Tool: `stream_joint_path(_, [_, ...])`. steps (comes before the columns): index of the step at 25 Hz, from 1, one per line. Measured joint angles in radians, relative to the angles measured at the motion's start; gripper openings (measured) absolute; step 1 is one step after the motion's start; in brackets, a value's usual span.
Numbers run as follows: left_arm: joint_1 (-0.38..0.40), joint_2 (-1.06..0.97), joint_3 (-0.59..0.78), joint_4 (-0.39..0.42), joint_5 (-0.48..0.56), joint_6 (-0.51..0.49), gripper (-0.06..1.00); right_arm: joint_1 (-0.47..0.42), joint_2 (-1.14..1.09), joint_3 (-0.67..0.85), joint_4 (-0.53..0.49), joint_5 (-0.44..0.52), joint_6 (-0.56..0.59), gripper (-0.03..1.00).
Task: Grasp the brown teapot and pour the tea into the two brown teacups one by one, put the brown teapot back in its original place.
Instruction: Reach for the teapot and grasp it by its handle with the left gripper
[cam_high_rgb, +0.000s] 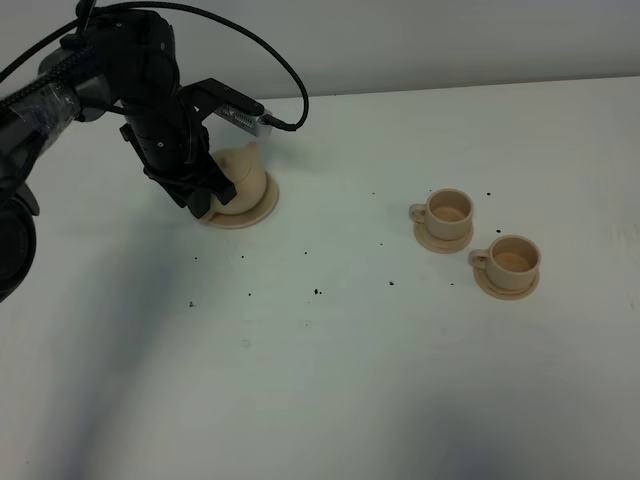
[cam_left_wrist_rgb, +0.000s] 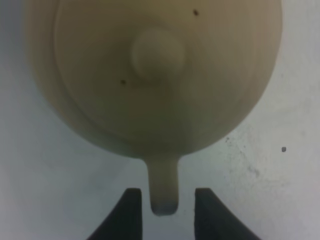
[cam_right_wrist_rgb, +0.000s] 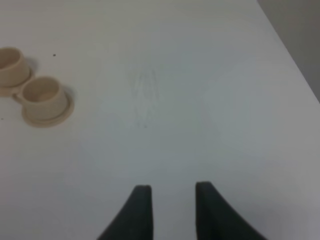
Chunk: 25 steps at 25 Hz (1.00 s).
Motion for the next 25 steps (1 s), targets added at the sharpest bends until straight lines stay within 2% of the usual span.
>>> stream_joint_path(15, [0.000, 0.000, 0.000, 0.004, -0.055, -0.002, 0.30, 0.000, 0.000, 0.000, 0.000, 0.000, 0.000, 0.24])
stream_joint_path(25, [0.000, 0.025, 0.000, -0.006, -0.056, -0.002, 0.25, 0.000, 0.000, 0.000, 0.000, 0.000, 0.000, 0.24])
